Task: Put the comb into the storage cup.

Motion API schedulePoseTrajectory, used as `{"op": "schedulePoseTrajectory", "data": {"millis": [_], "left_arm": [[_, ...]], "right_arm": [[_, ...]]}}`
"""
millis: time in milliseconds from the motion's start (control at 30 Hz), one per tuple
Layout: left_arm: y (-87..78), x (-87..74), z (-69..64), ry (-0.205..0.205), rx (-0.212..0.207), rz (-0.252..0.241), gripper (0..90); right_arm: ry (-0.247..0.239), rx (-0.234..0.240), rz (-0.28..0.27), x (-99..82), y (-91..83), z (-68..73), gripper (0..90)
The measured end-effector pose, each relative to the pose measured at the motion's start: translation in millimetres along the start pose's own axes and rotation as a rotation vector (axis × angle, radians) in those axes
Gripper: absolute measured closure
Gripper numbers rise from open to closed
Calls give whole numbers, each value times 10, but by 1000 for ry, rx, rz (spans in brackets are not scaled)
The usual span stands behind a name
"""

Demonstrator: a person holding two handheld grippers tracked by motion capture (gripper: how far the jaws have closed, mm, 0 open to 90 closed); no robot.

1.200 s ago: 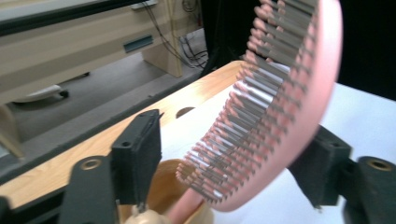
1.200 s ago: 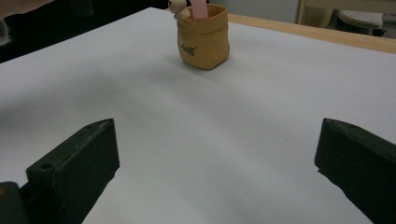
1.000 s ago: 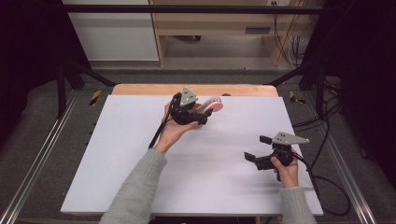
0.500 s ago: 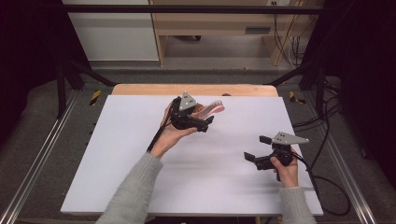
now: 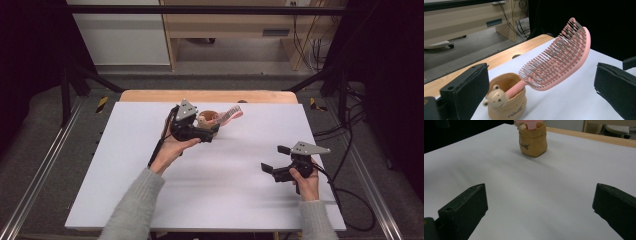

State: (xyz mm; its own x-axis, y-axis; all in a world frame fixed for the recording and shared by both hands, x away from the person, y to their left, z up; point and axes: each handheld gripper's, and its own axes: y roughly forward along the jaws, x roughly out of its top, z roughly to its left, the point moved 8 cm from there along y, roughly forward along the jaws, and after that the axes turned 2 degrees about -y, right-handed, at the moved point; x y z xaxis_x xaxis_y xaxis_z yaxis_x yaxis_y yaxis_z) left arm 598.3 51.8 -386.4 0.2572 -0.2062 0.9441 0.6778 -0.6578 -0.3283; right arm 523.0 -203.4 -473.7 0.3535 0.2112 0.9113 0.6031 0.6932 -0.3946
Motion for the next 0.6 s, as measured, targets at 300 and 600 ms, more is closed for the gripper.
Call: {"op": "schedulePoseTrajectory", "data": {"millis": [300, 600], "left_arm": [[-247, -60, 146, -46, 1, -20, 0], [-511, -202, 304, -71, 3, -37, 3]], "right_arm": [[-2, -1, 2, -5, 9, 0, 3], [0, -2, 5, -11, 17, 1, 3]]}}
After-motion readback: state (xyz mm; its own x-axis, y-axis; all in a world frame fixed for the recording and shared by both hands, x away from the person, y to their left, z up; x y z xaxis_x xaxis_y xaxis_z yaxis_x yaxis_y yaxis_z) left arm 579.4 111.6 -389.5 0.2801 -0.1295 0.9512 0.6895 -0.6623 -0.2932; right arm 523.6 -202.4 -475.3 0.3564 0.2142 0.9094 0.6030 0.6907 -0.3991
